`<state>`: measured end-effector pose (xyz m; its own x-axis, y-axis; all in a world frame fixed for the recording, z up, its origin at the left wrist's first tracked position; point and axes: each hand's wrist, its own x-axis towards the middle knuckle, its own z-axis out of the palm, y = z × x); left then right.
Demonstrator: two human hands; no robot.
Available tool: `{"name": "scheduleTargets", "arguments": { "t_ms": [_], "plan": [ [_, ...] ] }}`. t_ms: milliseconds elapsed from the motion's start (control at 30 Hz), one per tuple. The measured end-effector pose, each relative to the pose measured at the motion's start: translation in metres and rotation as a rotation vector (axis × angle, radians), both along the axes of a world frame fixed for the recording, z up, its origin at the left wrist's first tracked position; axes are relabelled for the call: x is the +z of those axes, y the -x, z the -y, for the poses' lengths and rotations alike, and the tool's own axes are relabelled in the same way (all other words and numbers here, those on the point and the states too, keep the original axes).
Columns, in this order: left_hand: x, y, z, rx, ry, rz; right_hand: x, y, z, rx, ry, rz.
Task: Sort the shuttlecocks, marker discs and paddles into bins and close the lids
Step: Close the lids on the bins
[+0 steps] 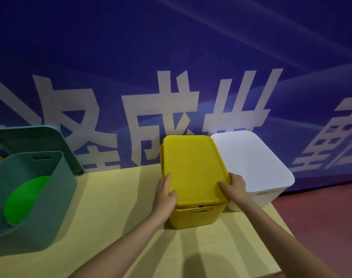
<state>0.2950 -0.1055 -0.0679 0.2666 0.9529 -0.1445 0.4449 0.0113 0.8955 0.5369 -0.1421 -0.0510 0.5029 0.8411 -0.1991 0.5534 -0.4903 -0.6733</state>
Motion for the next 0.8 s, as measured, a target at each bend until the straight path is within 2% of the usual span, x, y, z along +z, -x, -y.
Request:
{"name": "scheduleTargets", "arguments": {
  "t_ms": [167, 367, 567, 667, 800],
  "plan": [
    [-0.025, 0.007, 0.017, 0.014, -0.034, -0.020, -0.020, 0.017, 0.019, 0.100, -0.041, 0.142],
    [-0.026, -0.002, 0.004, 0.049, 0.009, 0.012, -0.027, 0.010, 0.011, 0.147, -0.037, 0.169],
    [-0.015, -0.014, -0.031, 0.087, -0.094, -0.201, -0.025, 0.006, -0.002, 0.292, 0.038, 0.474],
    [-0.006, -0.022, -0.053, 0.074, -0.186, -0.341, -0.021, -0.002, -0.020, 0.380, 0.013, 0.533],
    [0.001, -0.032, -0.081, 0.077, -0.195, -0.438, -0.015, -0.010, -0.055, 0.391, 0.003, 0.539]
  ]
}}
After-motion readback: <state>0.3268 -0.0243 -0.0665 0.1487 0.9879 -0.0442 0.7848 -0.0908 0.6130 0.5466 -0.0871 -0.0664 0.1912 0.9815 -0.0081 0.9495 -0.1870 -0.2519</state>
